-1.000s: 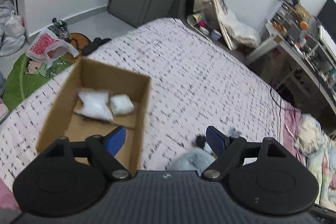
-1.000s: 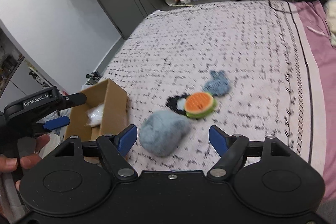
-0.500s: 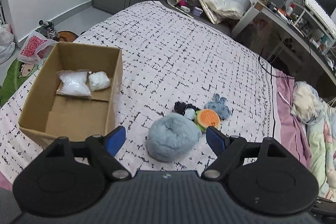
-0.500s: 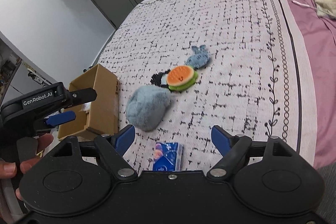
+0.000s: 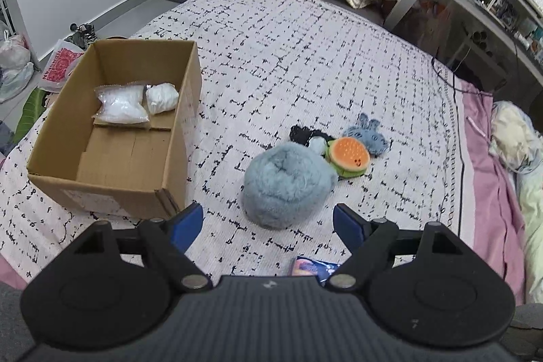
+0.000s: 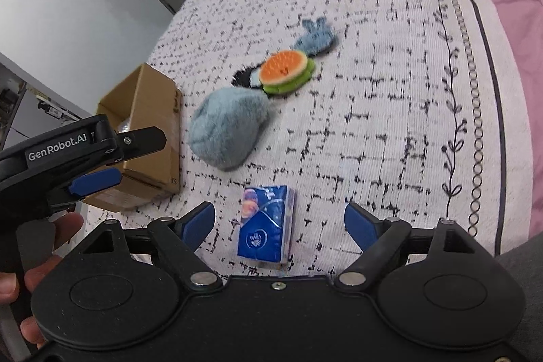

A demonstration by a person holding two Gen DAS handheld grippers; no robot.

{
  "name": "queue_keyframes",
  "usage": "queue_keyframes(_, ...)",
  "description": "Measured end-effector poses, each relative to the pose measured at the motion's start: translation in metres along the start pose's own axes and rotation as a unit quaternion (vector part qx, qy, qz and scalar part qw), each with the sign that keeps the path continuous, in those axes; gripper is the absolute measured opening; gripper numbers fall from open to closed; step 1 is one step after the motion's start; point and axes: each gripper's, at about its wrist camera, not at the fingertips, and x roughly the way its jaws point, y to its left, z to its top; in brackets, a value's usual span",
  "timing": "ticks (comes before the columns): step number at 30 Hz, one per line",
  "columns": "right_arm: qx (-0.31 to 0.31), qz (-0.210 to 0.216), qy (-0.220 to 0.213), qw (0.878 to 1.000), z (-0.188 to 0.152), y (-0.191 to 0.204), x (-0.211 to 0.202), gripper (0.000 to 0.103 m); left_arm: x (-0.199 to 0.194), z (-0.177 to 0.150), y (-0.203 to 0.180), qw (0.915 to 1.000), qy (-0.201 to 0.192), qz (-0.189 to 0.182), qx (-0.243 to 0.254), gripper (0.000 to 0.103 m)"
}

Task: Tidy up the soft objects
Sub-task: 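Grasp the blue tissue pack with the right tool, then grasp the grey fluffy ball with the left tool while the right tool holds the tissue pack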

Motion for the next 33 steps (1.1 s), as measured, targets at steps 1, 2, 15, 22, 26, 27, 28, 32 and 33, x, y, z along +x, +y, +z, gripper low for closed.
queue_keyframes(1, 0.004, 0.0, 0.004, 1.0, -0.001, -0.001, 0.003, 0.083, 0.002, -0.001, -0.001, 1.0, 0.003, 0.003, 0.001, 0.083)
queue_keyframes(2, 0.008, 0.0, 0.007, 1.0, -0.002, -0.002, 0.006, 0.083, 0.005, -0.001, -0.001, 1.0, 0.005, 0.006, 0.001, 0.082)
queue_keyframes(15, 0.035, 0.002, 0.053, 0.998, -0.004, -0.007, 0.048, 0.078, 0.026, 0.001, 0.001, 0.9997, 0.004, 0.017, -0.014, 0.082)
queue_keyframes(22, 0.028, 0.005, 0.066, 0.997, -0.001, -0.001, 0.067, 0.068, 0.042, 0.004, 0.0, 0.9996, 0.025, 0.013, -0.011, 0.082)
queue_keyframes(26, 0.037, 0.024, 0.08, 0.996, 0.001, -0.003, 0.075, 0.037, 0.053, 0.01, -0.006, 0.999, 0.043, 0.01, -0.003, 0.082)
queue_keyframes(27, 0.038, 0.027, 0.081, 0.996, 0.001, -0.004, 0.076, 0.036, 0.055, 0.013, -0.008, 0.9989, 0.046, 0.008, 0.0, 0.082)
queue_keyframes(28, 0.037, 0.029, 0.079, 0.996, 0.001, -0.004, 0.075, 0.034, 0.056, 0.015, -0.01, 0.9988, 0.049, 0.007, 0.005, 0.082)
queue_keyframes(32, 0.057, 0.024, 0.047, 0.997, 0.003, -0.008, 0.066, 0.028, 0.063, 0.023, -0.017, 0.9978, 0.06, 0.004, 0.027, 0.082)
queue_keyframes(33, 0.064, 0.019, 0.034, 0.997, 0.005, -0.012, 0.061, 0.027, 0.064, 0.024, -0.019, 0.9976, 0.061, 0.002, 0.032, 0.082)
